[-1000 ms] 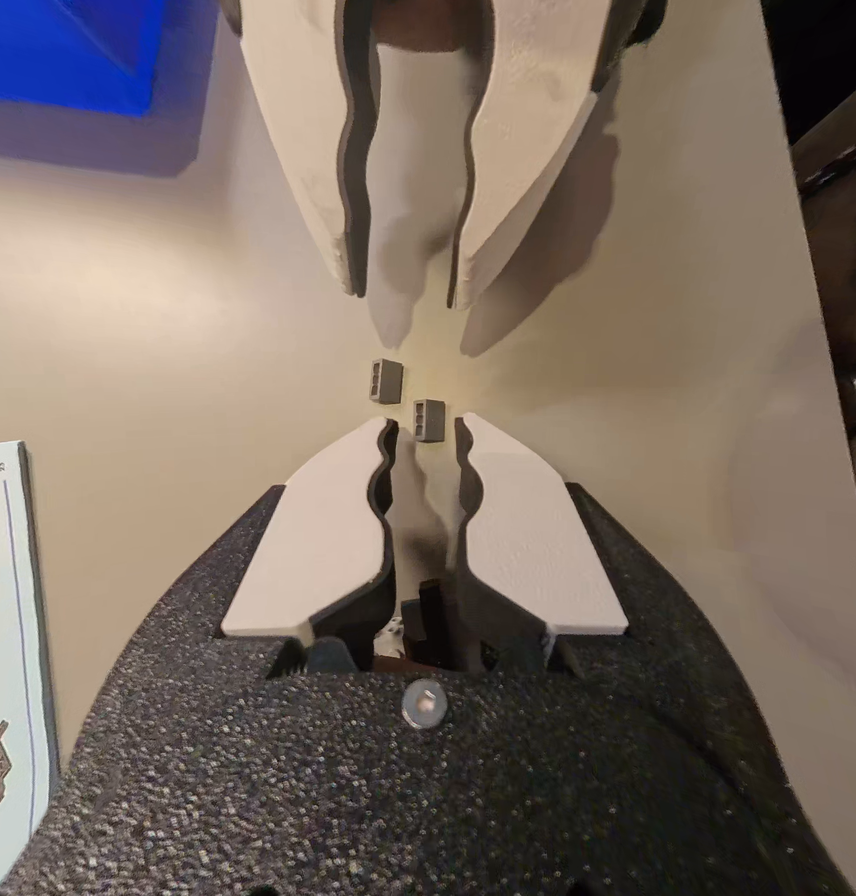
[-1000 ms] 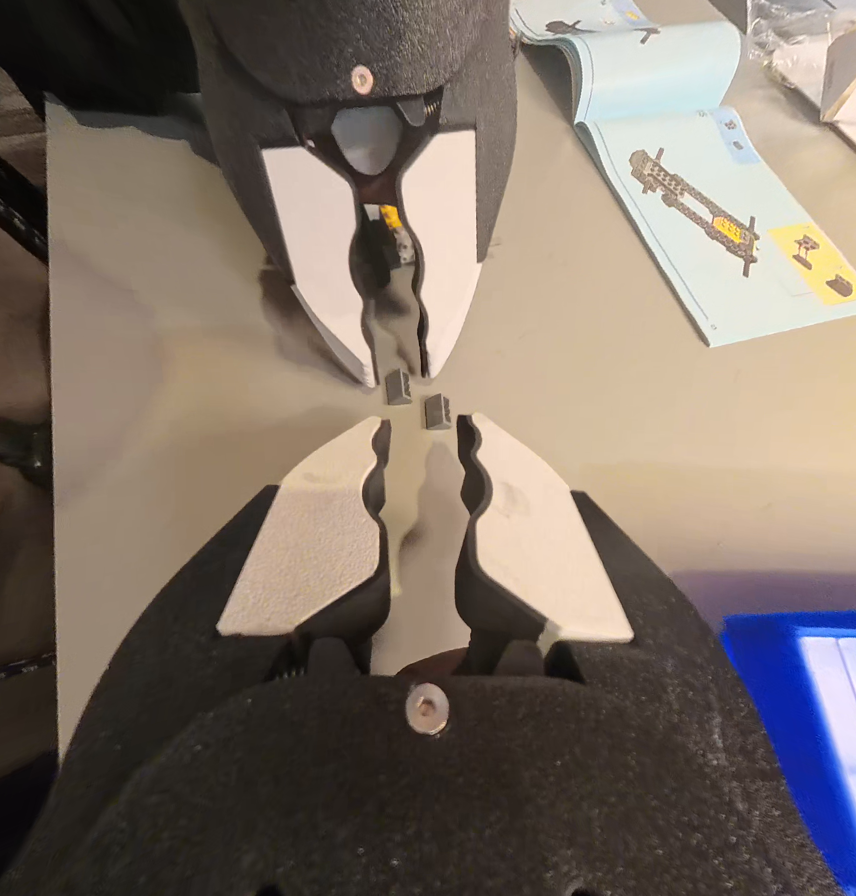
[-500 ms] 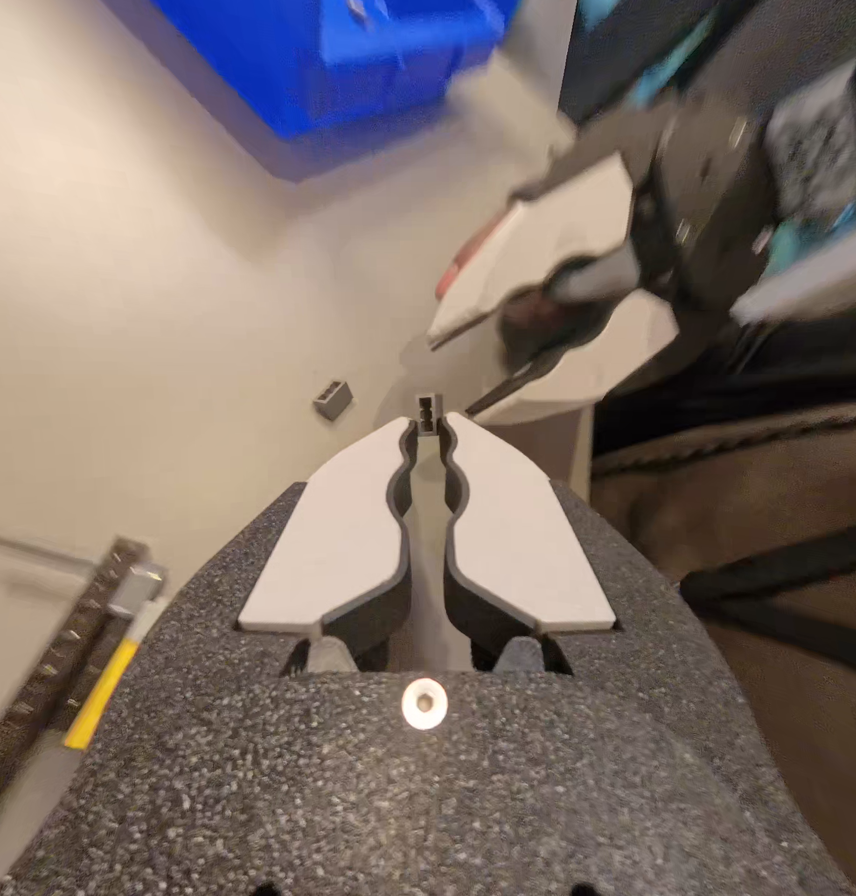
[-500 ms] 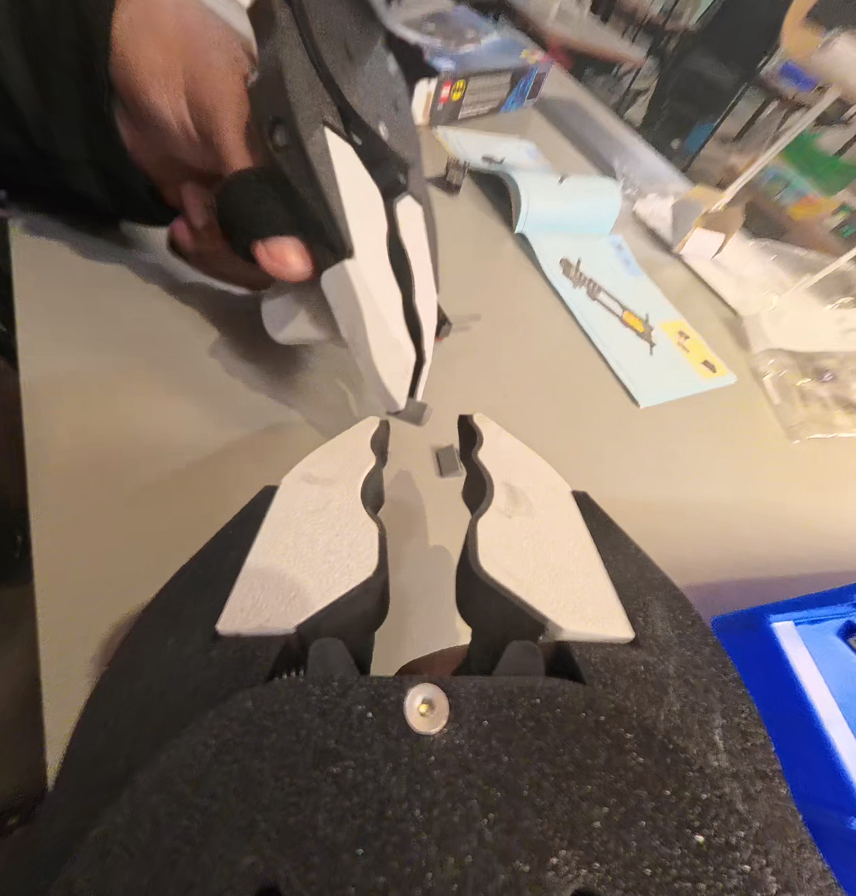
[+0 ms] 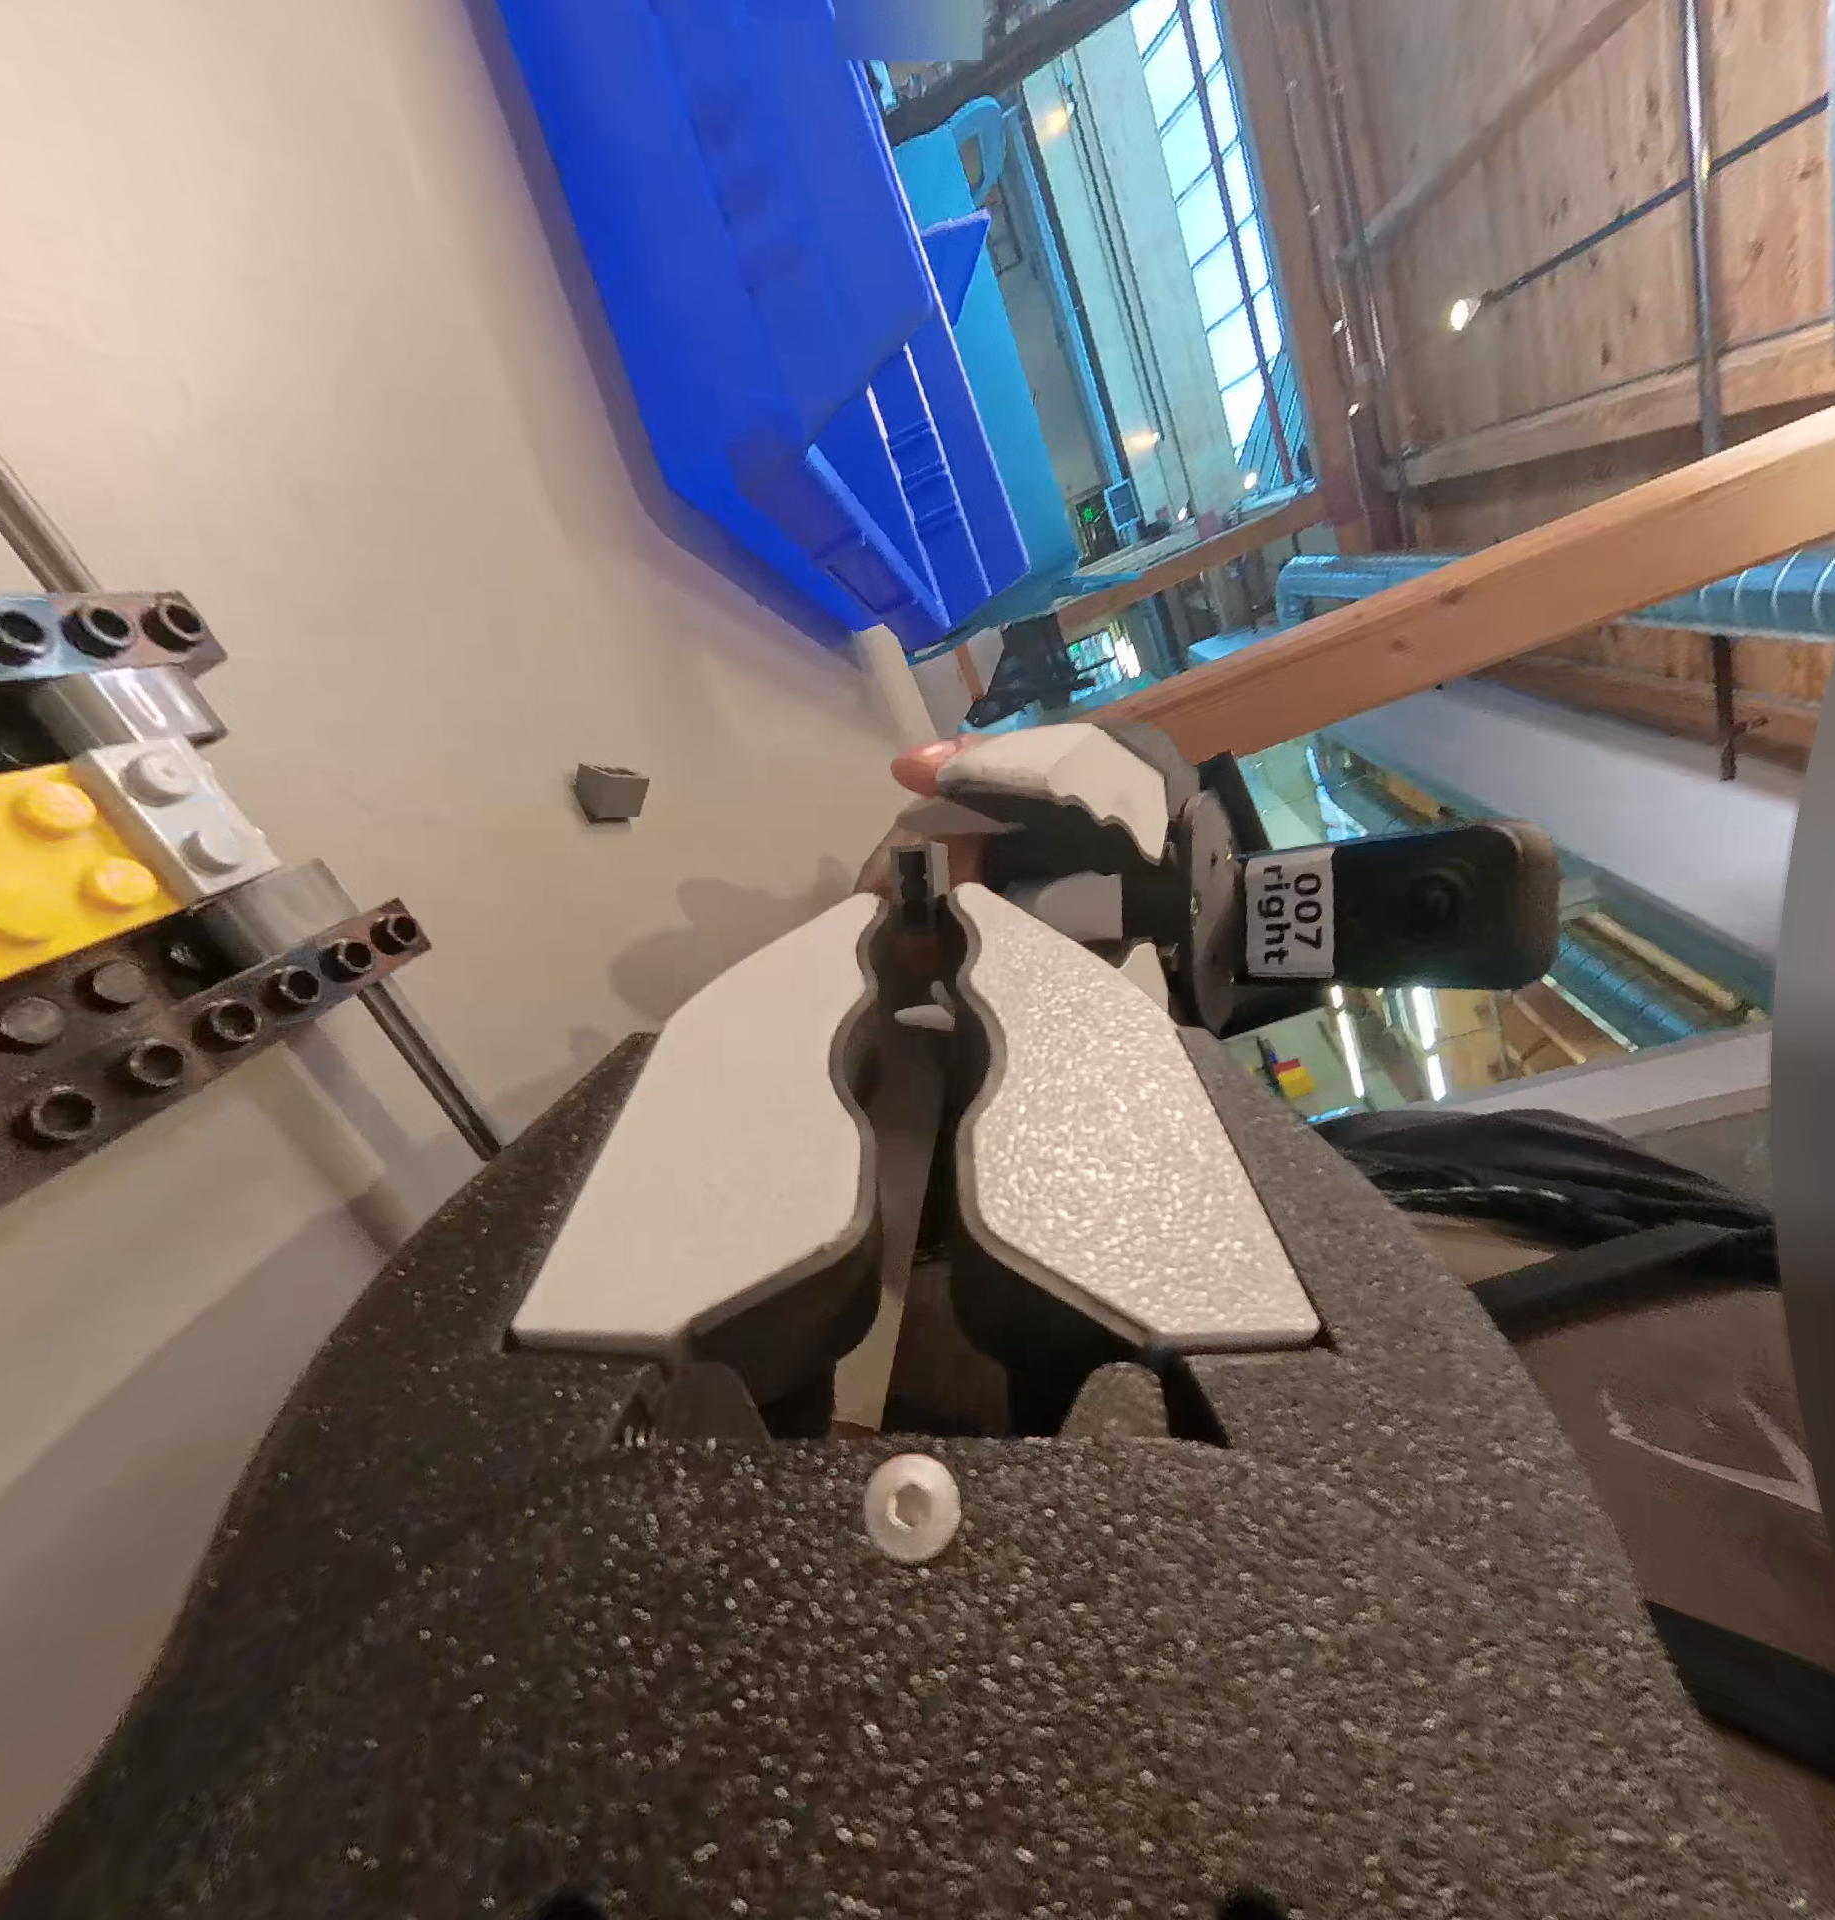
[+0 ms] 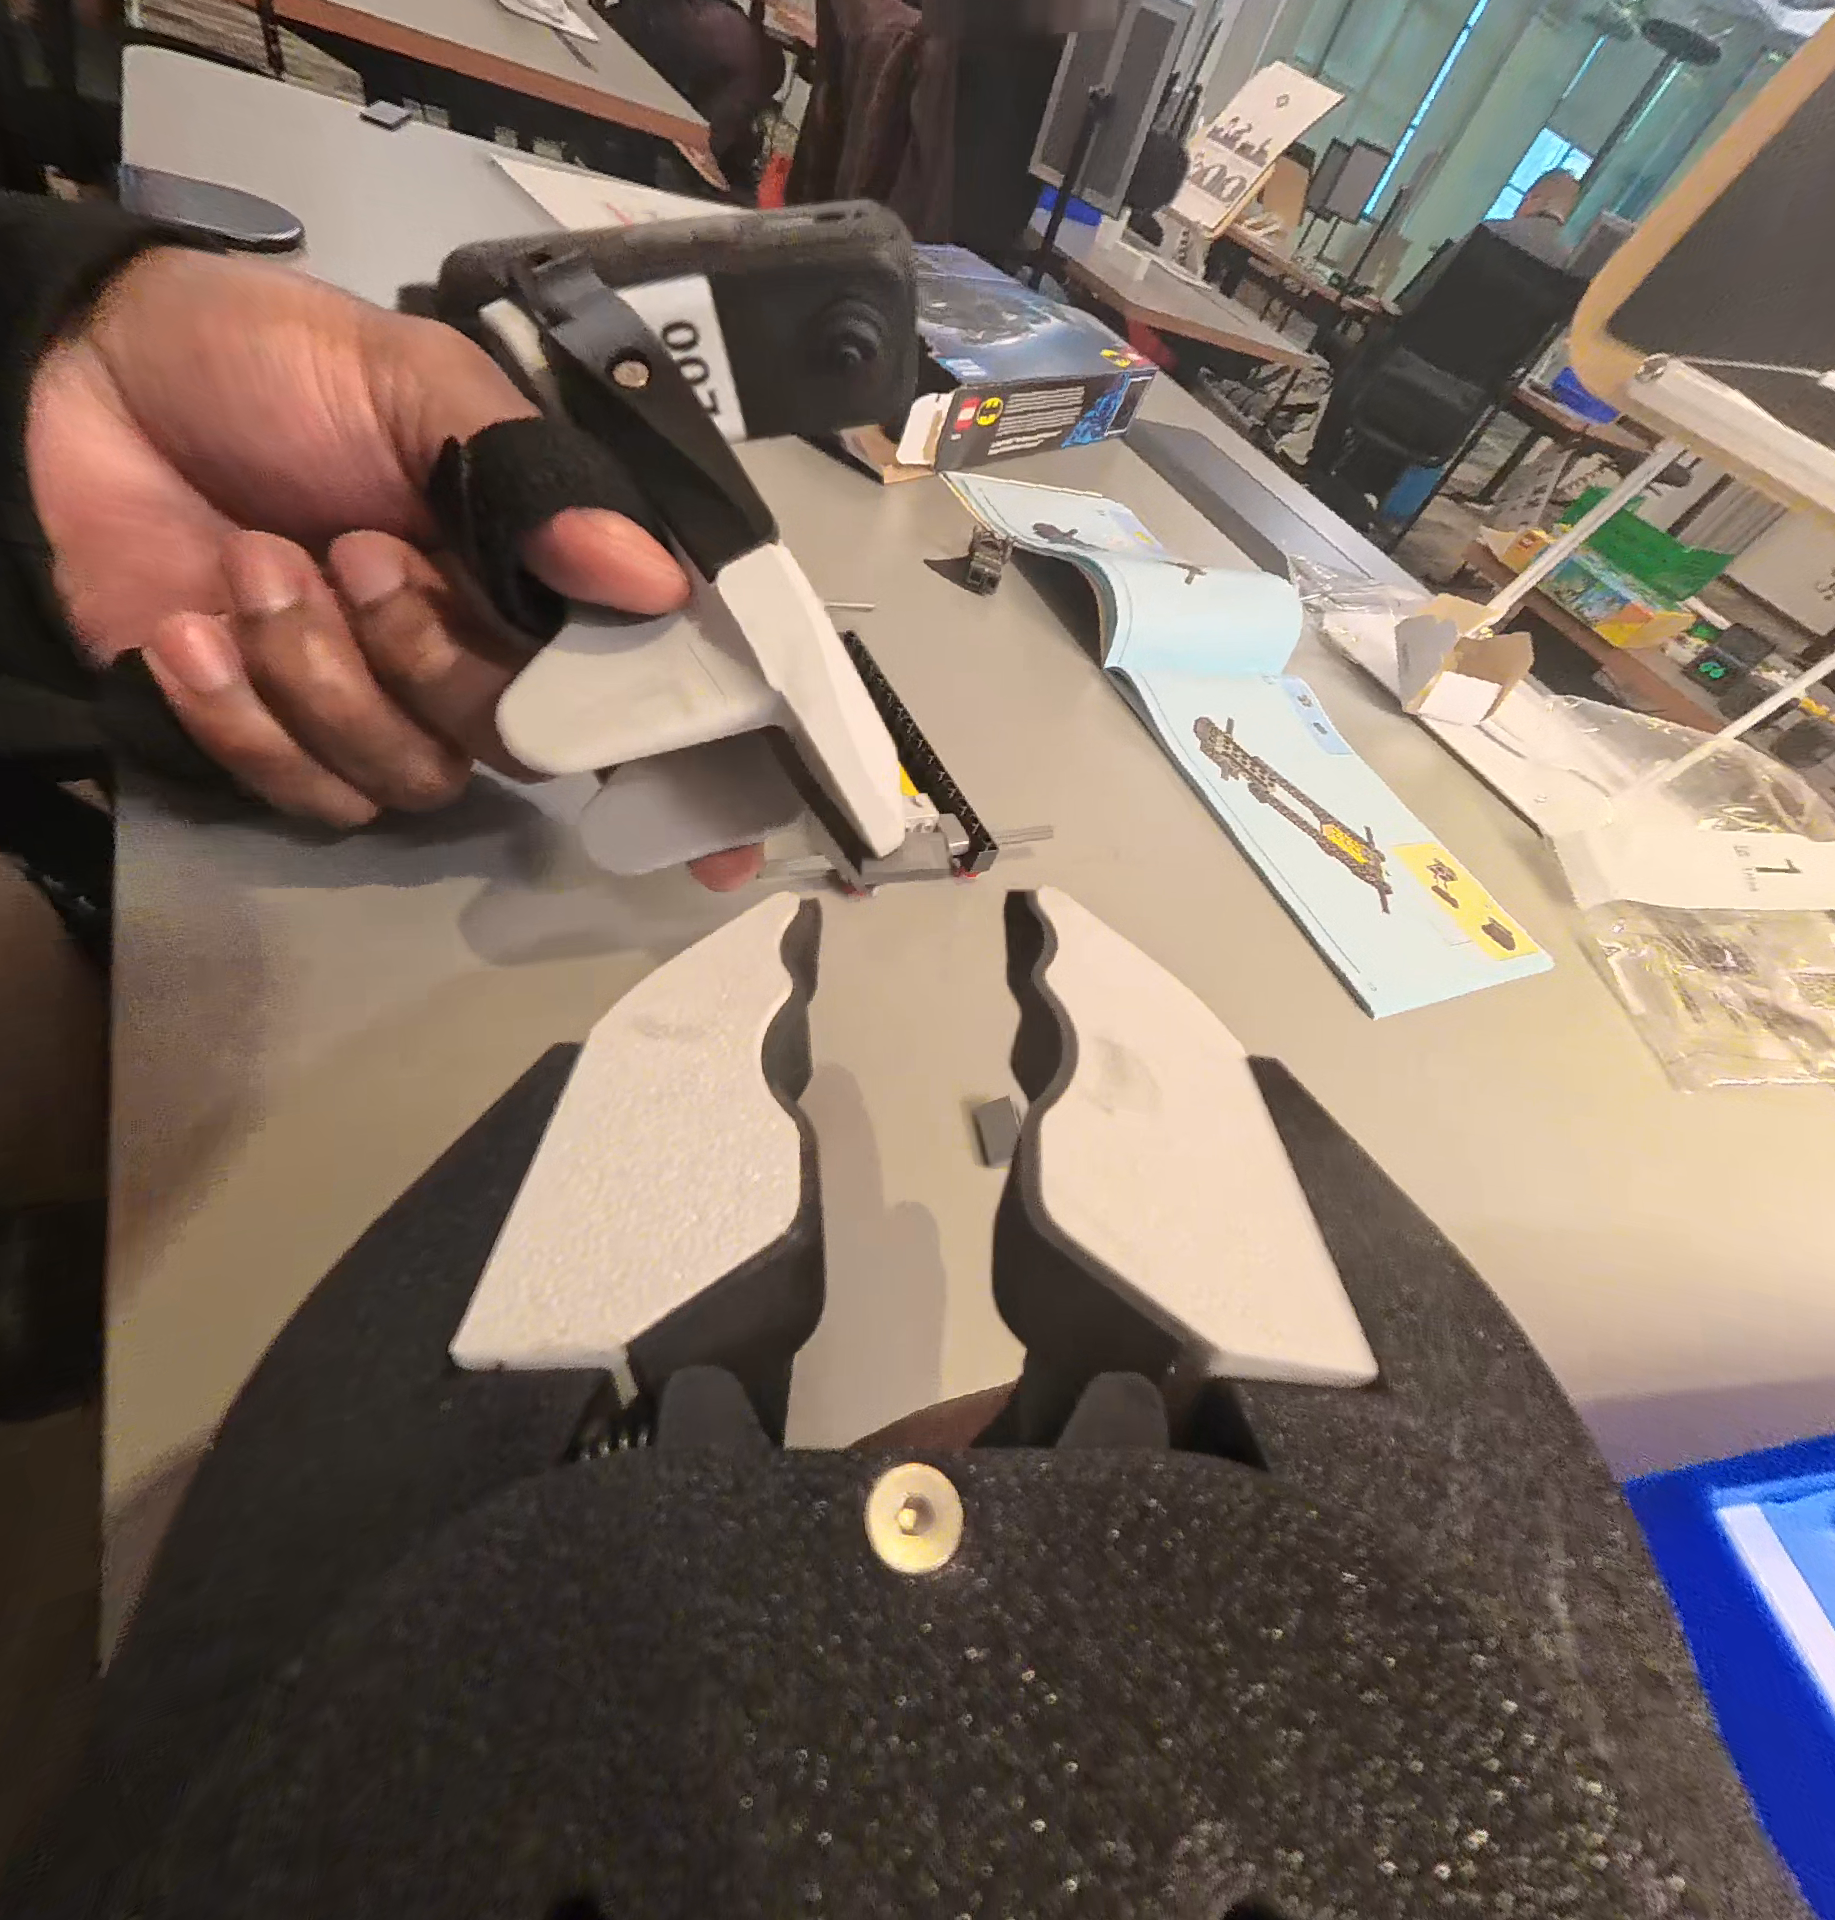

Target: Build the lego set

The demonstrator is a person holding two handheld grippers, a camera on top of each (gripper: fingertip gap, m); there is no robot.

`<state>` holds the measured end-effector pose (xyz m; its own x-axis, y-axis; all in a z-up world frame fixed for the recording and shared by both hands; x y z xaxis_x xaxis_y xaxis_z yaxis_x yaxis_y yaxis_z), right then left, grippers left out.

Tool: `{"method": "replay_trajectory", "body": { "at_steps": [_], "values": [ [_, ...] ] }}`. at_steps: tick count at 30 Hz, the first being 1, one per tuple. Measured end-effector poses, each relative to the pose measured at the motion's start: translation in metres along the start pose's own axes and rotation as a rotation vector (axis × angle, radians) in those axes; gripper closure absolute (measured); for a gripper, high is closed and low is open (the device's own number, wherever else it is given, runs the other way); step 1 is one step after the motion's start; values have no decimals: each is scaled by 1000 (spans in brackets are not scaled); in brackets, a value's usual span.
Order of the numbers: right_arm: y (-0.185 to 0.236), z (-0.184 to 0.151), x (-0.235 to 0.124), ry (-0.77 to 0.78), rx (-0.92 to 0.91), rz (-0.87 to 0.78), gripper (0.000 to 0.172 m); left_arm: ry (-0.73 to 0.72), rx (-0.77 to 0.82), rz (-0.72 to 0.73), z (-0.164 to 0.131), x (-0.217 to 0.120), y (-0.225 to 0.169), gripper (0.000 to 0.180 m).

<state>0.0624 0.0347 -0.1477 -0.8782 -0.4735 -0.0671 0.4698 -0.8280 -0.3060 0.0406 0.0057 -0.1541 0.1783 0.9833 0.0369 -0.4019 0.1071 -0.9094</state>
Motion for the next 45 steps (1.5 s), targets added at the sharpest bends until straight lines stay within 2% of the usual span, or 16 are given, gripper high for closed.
{"method": "replay_trajectory", "body": {
  "at_steps": [4,11,27,34,45],
  "values": [
    [-3,1,1,-10,29,-3,141,-57,-88,-21,4,1,-1,172],
    [-5,6,-2,-55,116,23,150,-56,-173,-69,0,5,0,173],
    [2,5,-1,-38,119,75,148,-43,-202,-95,-9,3,-5,173],
    [4,6,-1,-43,115,89,155,-46,-227,-99,-9,3,-4,173],
    [4,5,-1,-41,119,93,156,-31,-230,-106,-10,2,-4,173]
  ]
}}
Point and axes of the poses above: each gripper's, where its closed fingertips meet, x out along the fingers, z out of its top, y = z × x across the jaws, the point moved 2 cm from there along -x, back along the fingers, and after that the axes turned 14 degrees about -y, right-handed, at the moved point
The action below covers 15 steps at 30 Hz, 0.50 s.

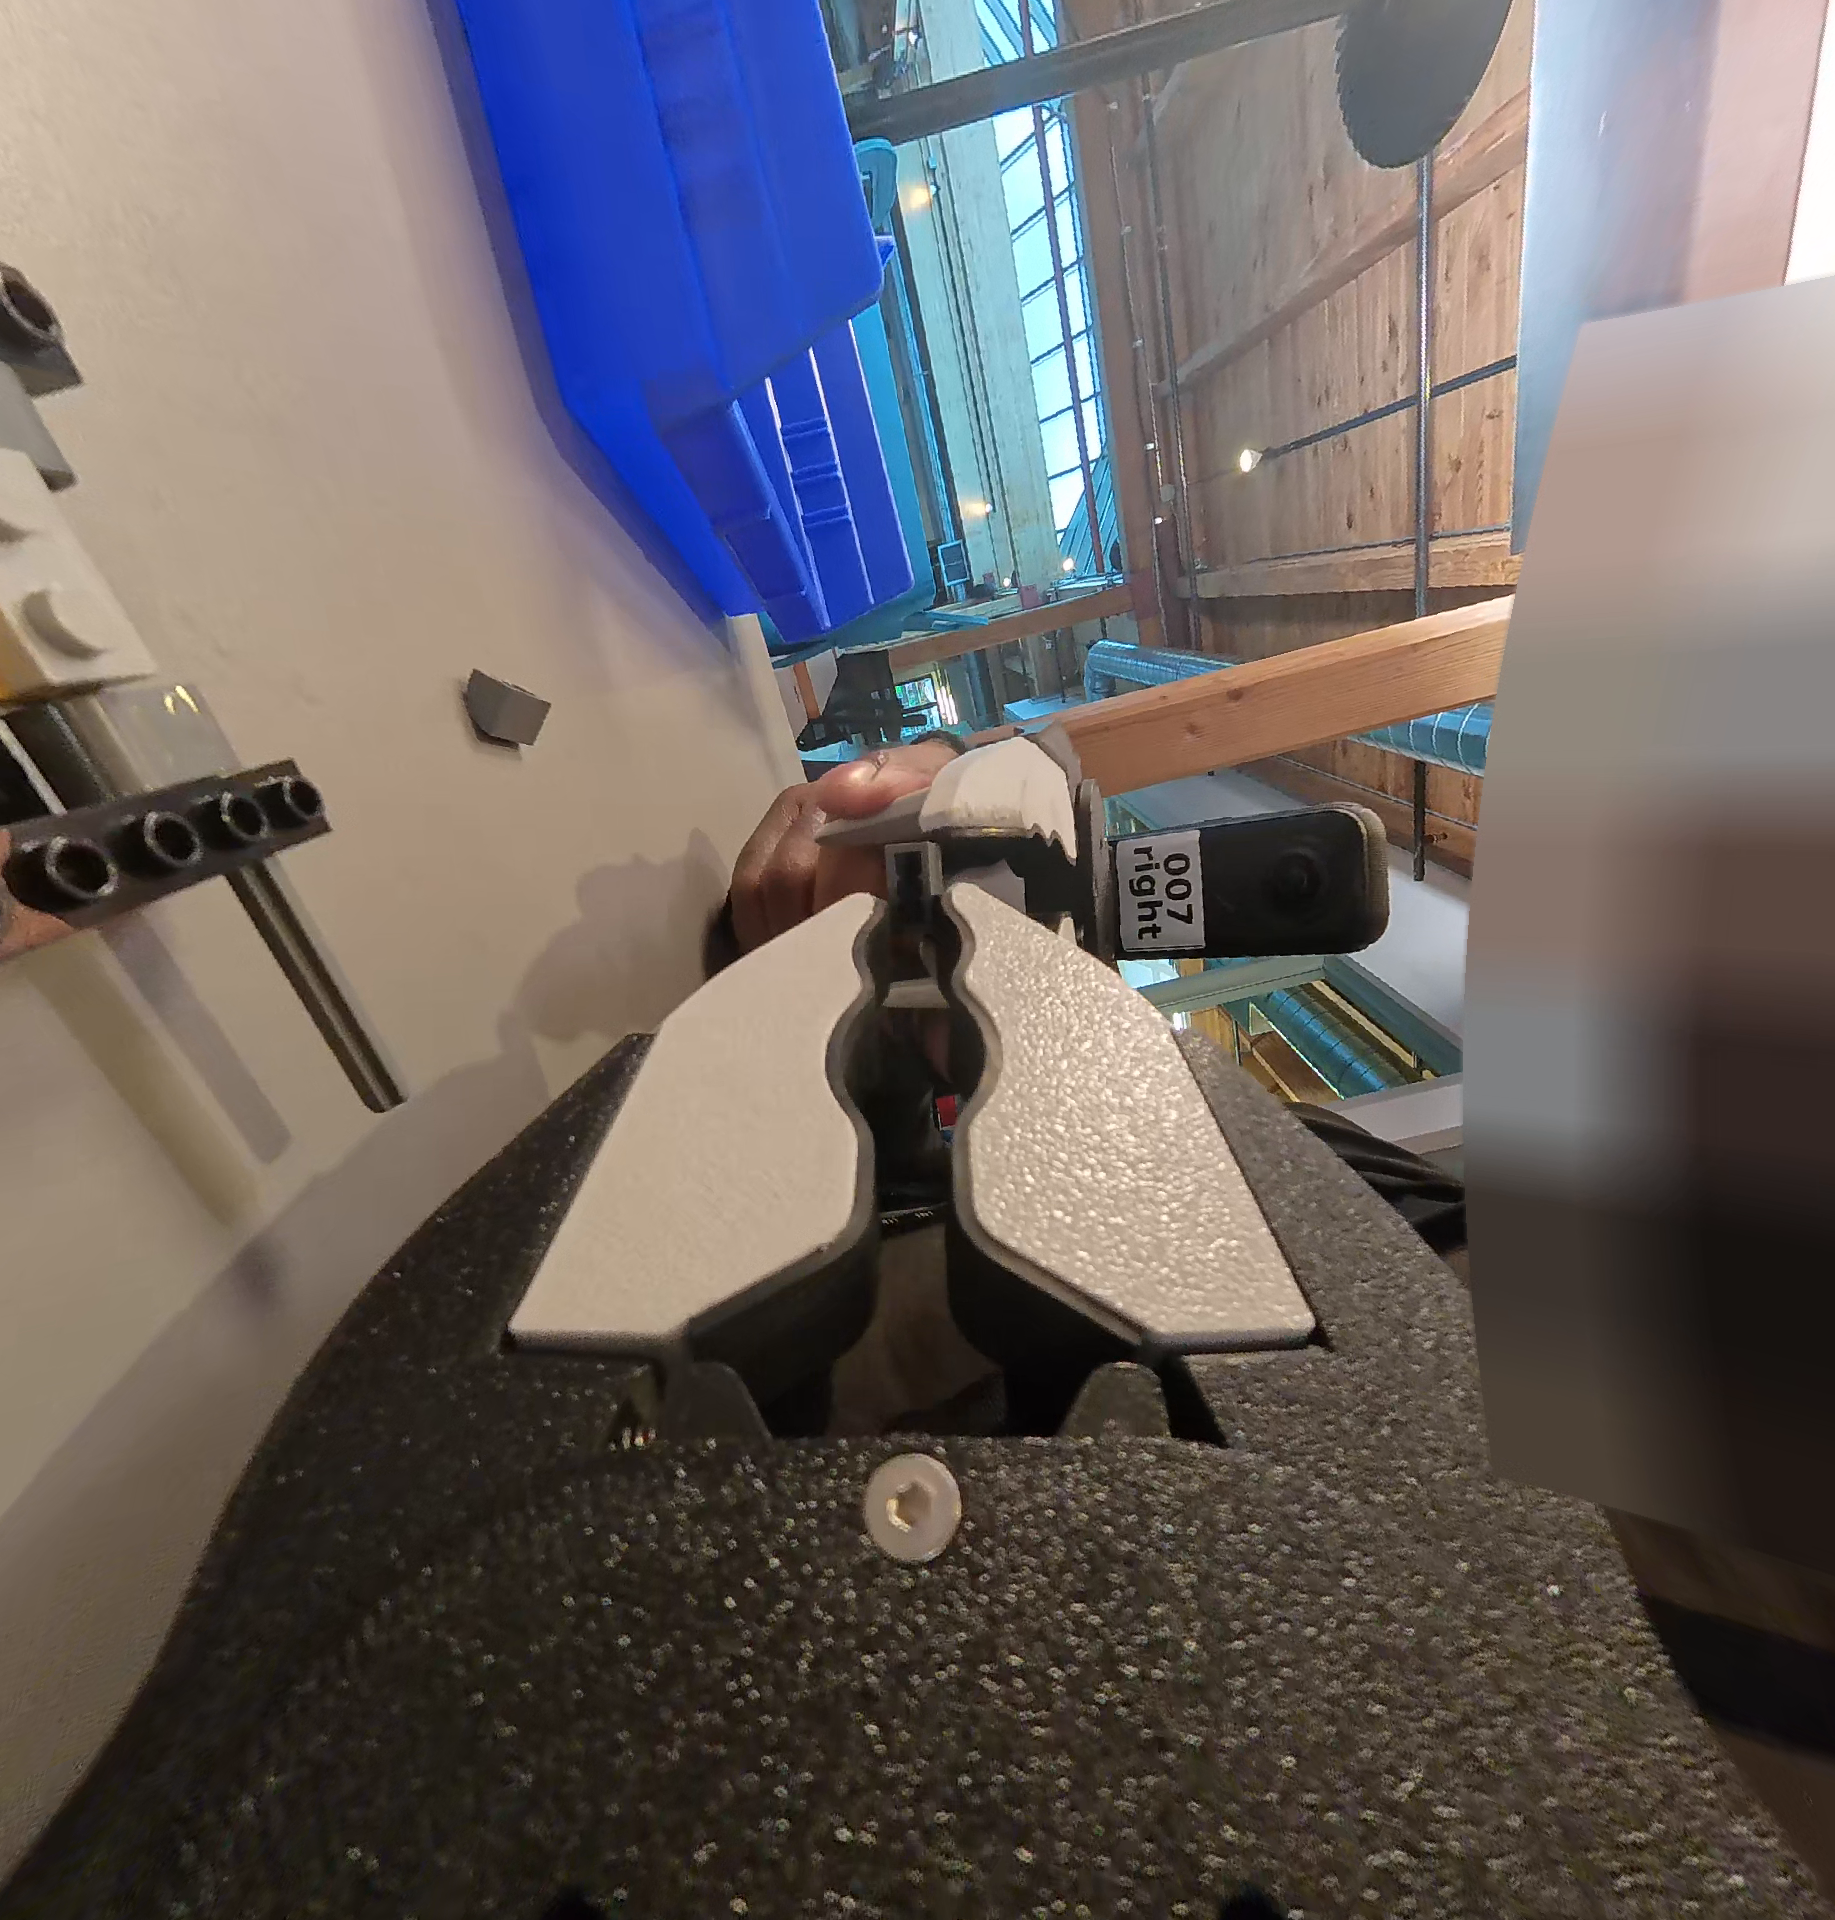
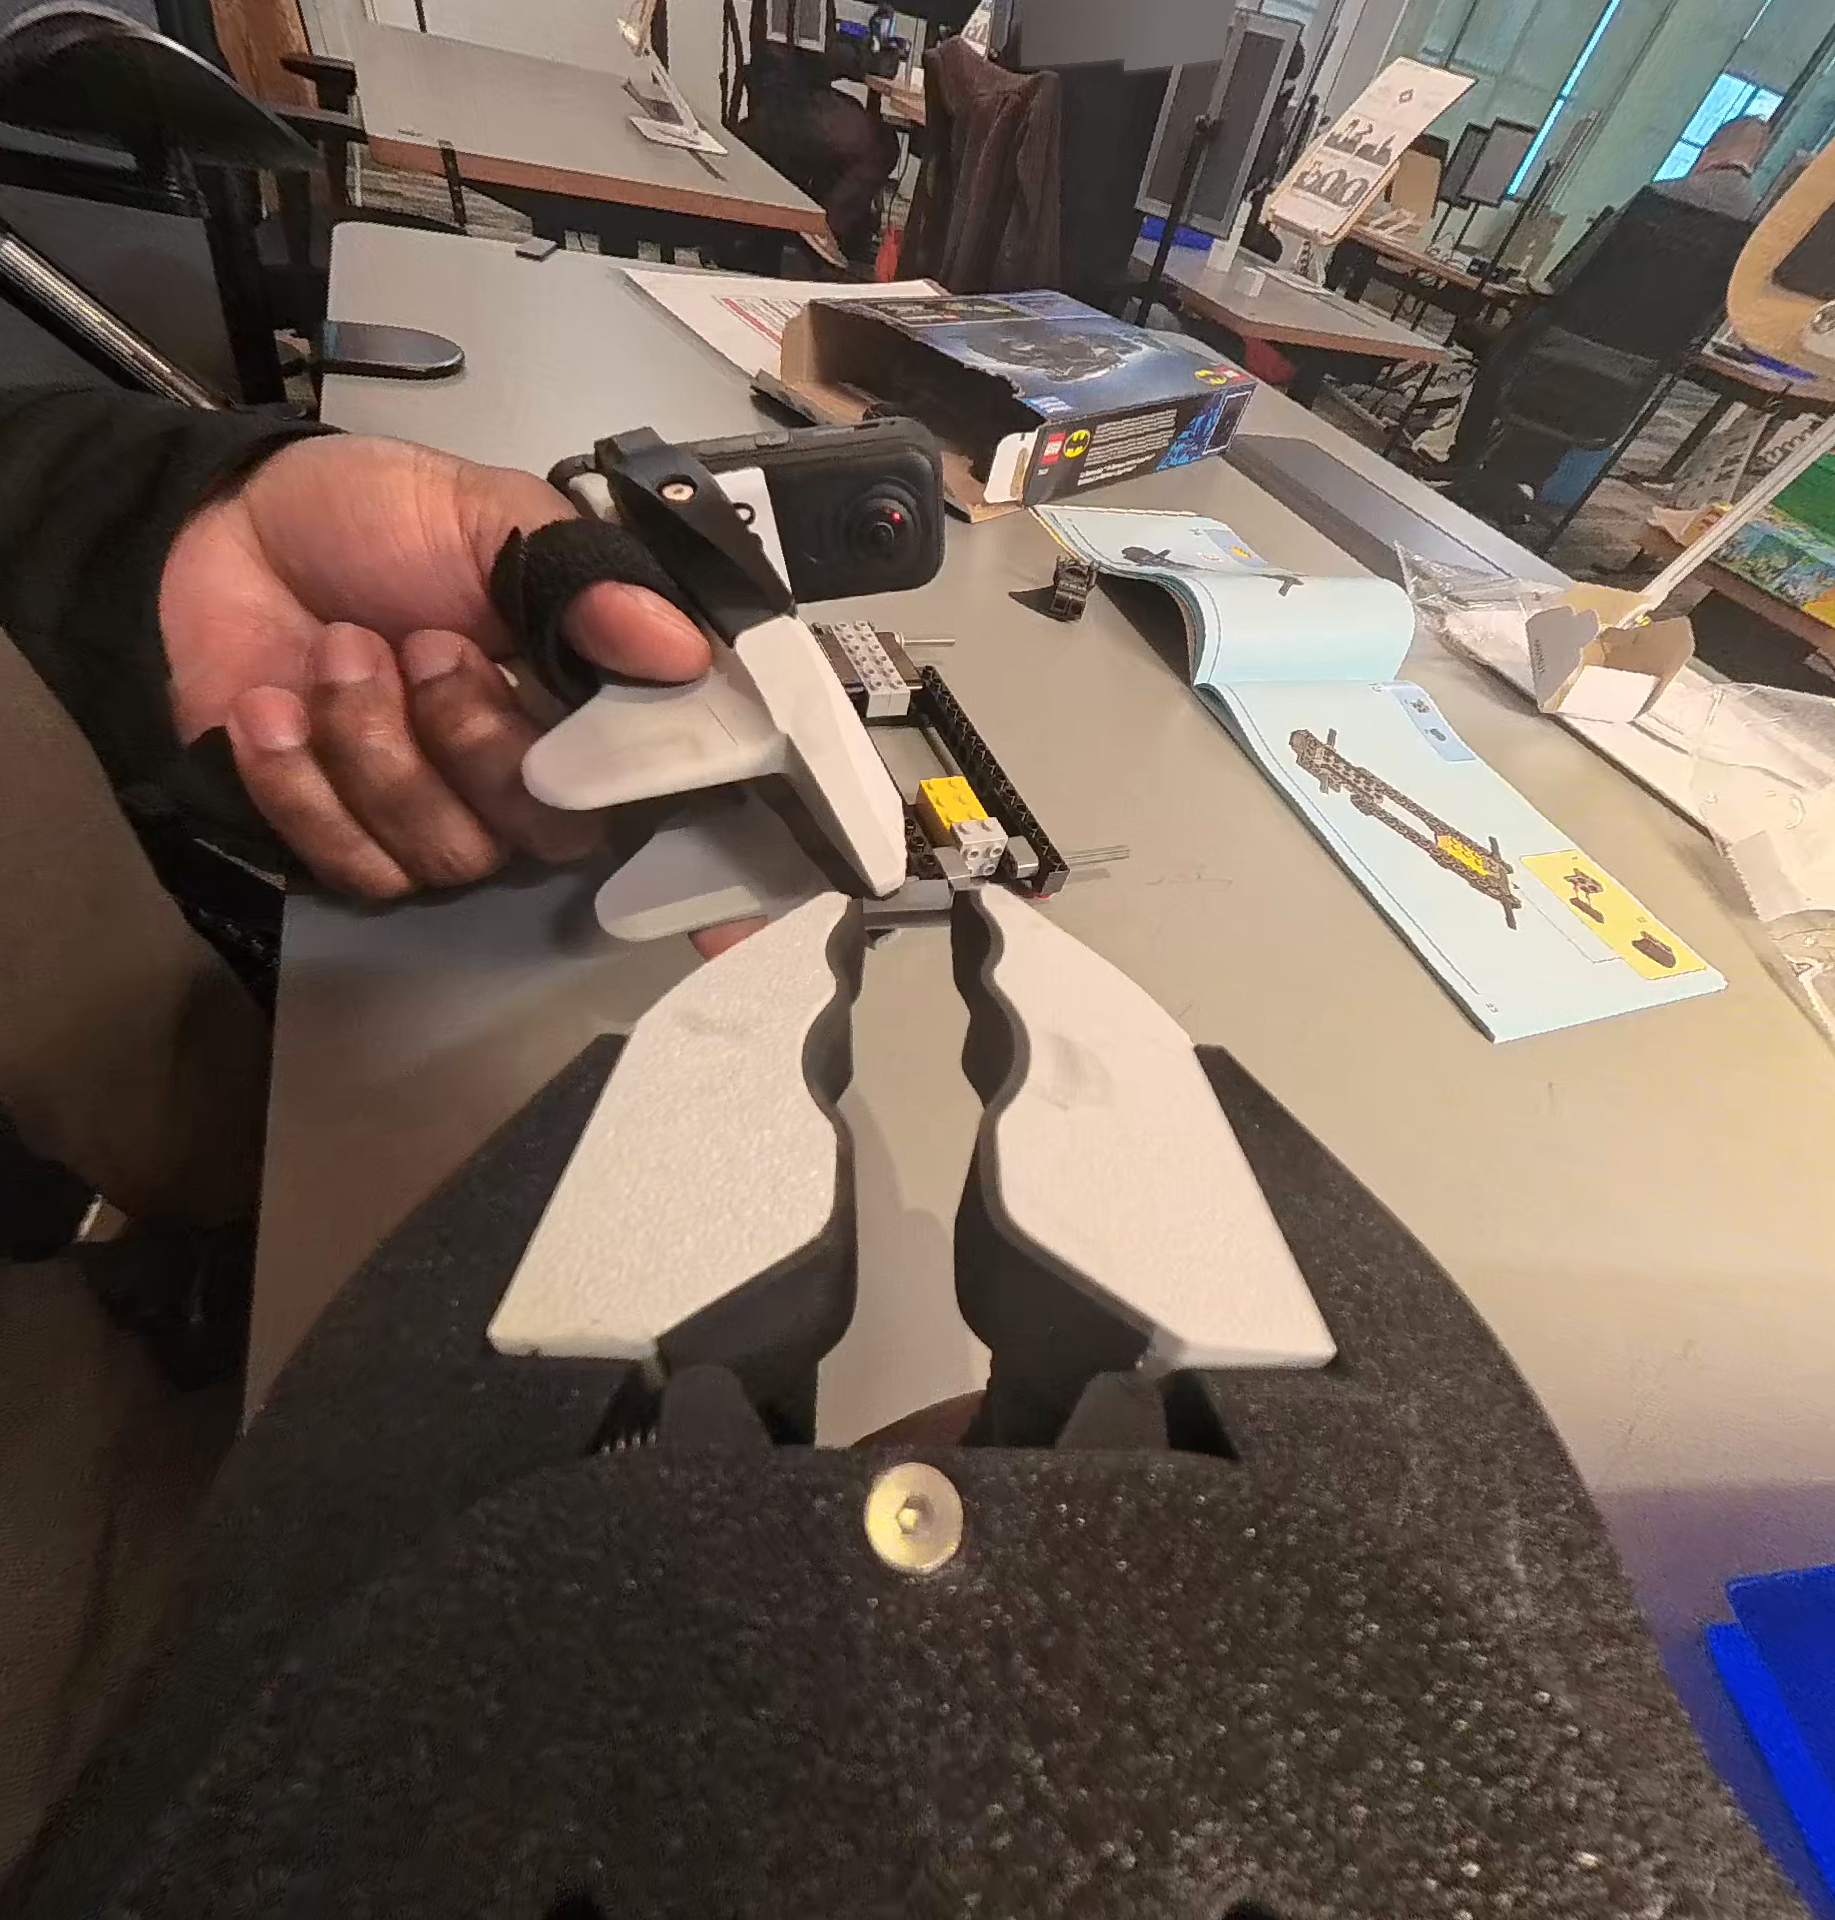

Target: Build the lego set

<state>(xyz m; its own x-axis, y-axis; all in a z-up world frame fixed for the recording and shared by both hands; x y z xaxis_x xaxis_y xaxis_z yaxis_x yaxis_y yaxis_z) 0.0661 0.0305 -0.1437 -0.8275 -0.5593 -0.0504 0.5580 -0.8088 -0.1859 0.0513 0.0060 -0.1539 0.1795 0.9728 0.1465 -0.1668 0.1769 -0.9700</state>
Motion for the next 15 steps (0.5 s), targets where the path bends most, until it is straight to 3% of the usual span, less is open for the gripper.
{"method": "replay_trajectory", "body": {
  "at_steps": [15],
  "values": [
    [2,-2,0,17,-11,9,156,10,1,0,-2,-1,0,173]
  ]
}}
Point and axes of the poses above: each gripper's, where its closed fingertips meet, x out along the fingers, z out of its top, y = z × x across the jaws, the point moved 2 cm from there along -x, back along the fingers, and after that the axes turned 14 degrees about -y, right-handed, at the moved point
